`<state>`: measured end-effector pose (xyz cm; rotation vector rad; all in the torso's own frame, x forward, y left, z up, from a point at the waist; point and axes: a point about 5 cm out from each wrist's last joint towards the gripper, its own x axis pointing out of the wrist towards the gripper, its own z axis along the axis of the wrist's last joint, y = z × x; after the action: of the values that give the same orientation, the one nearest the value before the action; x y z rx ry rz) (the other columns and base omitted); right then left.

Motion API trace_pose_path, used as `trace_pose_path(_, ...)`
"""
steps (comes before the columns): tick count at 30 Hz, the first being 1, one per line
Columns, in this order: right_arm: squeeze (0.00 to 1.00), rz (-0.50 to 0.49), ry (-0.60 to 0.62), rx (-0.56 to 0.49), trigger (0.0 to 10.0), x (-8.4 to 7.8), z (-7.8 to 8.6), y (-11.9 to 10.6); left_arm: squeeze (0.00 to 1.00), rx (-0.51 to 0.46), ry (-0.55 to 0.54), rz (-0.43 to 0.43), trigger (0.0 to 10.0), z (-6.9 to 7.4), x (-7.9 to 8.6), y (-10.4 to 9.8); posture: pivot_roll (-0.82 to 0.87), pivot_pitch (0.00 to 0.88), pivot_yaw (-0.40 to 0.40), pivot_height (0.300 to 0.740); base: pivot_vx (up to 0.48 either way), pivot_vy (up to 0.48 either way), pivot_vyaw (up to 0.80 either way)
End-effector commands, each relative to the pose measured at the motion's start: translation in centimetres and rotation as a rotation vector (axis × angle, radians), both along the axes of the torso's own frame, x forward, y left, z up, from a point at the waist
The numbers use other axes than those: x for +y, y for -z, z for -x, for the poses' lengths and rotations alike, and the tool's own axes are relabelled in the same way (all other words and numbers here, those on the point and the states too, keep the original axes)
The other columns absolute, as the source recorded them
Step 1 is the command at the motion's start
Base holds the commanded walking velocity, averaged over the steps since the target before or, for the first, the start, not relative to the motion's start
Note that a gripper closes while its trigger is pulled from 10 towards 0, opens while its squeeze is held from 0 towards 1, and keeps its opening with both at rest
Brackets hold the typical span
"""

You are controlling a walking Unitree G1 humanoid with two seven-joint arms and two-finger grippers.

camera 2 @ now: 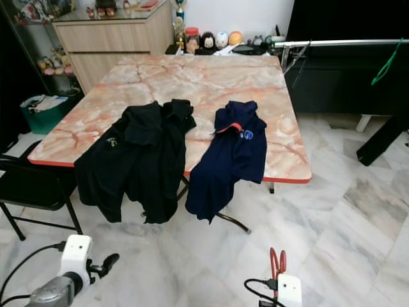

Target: Hang hanger

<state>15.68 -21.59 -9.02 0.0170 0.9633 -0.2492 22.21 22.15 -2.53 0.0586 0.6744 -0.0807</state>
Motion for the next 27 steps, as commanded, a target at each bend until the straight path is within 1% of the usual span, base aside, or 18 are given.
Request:
trace_pose_path(1,0.00,-0.008,-0.022,0.027,10.0,0.2,0.1,0.1,0.00,0.068,0.009,-0.037,10.0,0.9,0.1,1.4,0.09,0.000,0.026,0.740,0.000,0.000,0.00)
trace_pose_path(3,0.00,-0.012,-0.011,0.027,10.0,0.2,0.2,0.2,0.00,0.106,0.005,-0.050,10.0,1.3,0.1,2.1,0.08,0.000,0.027,0.740,0.000,0.000,0.00)
trace_pose_path(6,0.00,-0.002,-0.047,0.052,10.0,0.2,0.1,0.2,0.00,0.160,-0.008,-0.053,10.0,2.0,0.0,3.3,0.07,0.000,0.029,0.740,0.000,0.000,0.00)
trace_pose_path(9,0.00,0.006,-0.080,0.076,10.0,0.3,0.1,0.2,0.00,0.173,0.020,-0.074,10.0,2.1,-0.2,3.6,0.07,0.000,0.033,0.740,0.000,0.000,0.00)
trace_pose_path(10,0.00,0.030,-0.135,0.080,10.0,0.3,-0.1,0.2,0.00,0.176,0.027,-0.071,10.0,2.1,-0.4,3.7,0.06,0.000,0.035,0.740,0.000,0.000,0.00)
trace_pose_path(11,0.00,0.042,-0.161,0.083,10.0,0.3,-0.2,0.1,0.00,0.179,0.043,-0.077,10.0,2.1,-0.6,3.8,0.06,0.000,0.034,0.740,0.000,0.000,0.00)
trace_pose_path(15,0.00,0.068,-0.209,0.080,10.0,0.3,-0.4,0.0,0.00,0.190,0.067,-0.091,10.0,2.3,-1.0,4.1,0.05,0.000,0.037,0.740,0.000,0.000,0.00)
trace_pose_path(17,0.00,0.105,-0.286,0.102,10.0,0.3,-0.6,-0.1,0.00,0.192,0.096,-0.113,10.0,2.3,-1.1,4.2,0.04,0.000,0.038,0.740,0.000,0.000,0.00)
trace_pose_path(19,0.00,0.135,-0.354,0.092,10.0,0.4,-0.9,-0.2,0.00,0.172,0.128,-0.123,10.0,1.9,-1.3,4.0,0.03,0.000,0.046,0.740,0.000,0.000,0.00)
trace_pose_path(20,0.00,0.135,-0.354,0.092,10.0,0.4,-0.9,-0.2,0.00,0.172,0.128,-0.123,10.0,1.9,-1.3,4.0,0.03,0.000,0.046,0.740,0.000,0.000,0.00)
trace_pose_path(22,0.00,0.124,-0.440,0.061,10.0,0.8,-1.4,-0.4,0.00,0.099,0.125,-0.106,10.0,0.6,-1.2,3.1,0.03,0.000,0.053,0.740,0.000,0.000,0.00)
trace_pose_path(25,0.00,0.137,-0.530,0.054,10.0,1.1,-1.7,-0.6,0.00,0.062,0.147,-0.120,10.0,-0.2,-1.1,2.5,0.04,0.000,0.053,0.740,0.000,0.000,0.00)
trace_pose_path(26,0.00,0.137,-0.530,0.054,10.0,1.1,-1.7,-0.6,0.00,0.062,0.147,-0.120,10.0,-0.2,-1.1,2.5,0.04,0.000,0.053,0.740,0.000,0.000,0.00)
trace_pose_path(27,0.00,0.158,-0.608,0.053,10.0,1.3,-1.9,-0.7,0.00,0.036,0.180,-0.131,10.0,-0.6,-1.2,2.1,0.04,0.000,0.054,0.740,0.000,0.000,0.00)
